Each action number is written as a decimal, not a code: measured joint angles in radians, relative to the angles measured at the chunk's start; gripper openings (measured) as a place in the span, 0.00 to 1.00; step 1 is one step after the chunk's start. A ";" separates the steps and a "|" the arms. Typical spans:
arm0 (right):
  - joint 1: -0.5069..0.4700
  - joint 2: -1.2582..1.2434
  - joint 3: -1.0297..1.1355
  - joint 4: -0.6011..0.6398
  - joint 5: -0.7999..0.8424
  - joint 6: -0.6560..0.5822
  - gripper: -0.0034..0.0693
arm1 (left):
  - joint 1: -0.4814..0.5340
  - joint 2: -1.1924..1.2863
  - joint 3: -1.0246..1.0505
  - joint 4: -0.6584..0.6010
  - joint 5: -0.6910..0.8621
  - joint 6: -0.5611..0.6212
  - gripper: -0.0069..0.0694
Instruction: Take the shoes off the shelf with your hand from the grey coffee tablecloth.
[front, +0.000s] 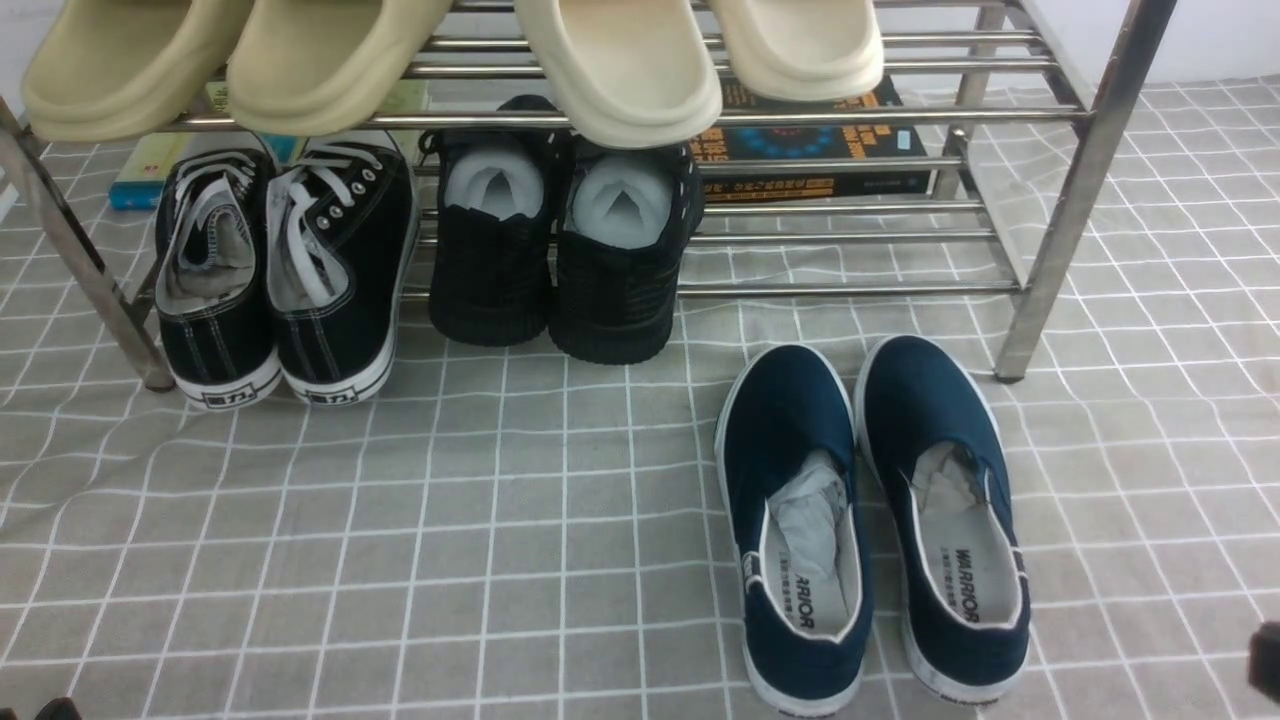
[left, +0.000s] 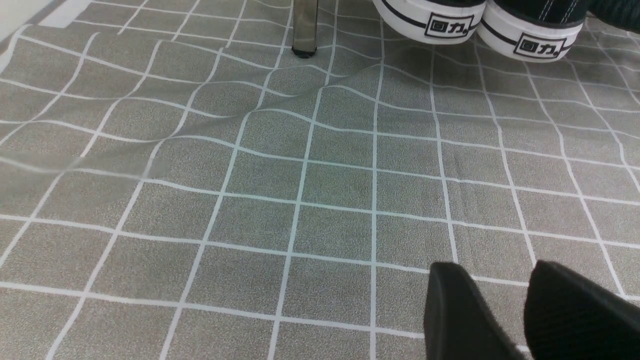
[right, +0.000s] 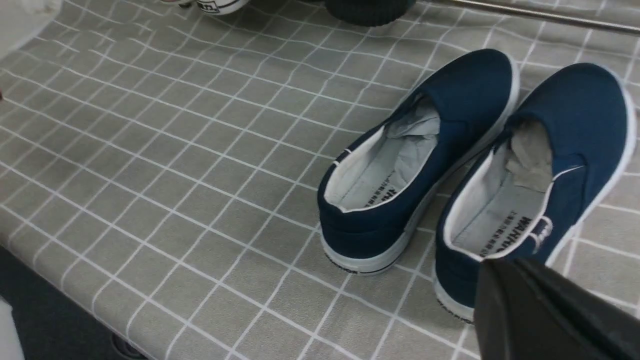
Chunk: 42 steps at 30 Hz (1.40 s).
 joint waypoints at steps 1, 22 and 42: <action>0.000 0.000 0.004 0.002 -0.005 0.000 0.03 | 0.000 0.000 0.000 0.000 0.000 0.000 0.41; 0.000 -0.006 0.049 0.019 -0.057 -0.001 0.05 | 0.000 0.000 0.000 0.000 0.000 0.000 0.41; -0.591 -0.285 0.420 -0.005 -0.185 -0.235 0.08 | 0.000 0.000 0.000 0.000 0.000 0.000 0.41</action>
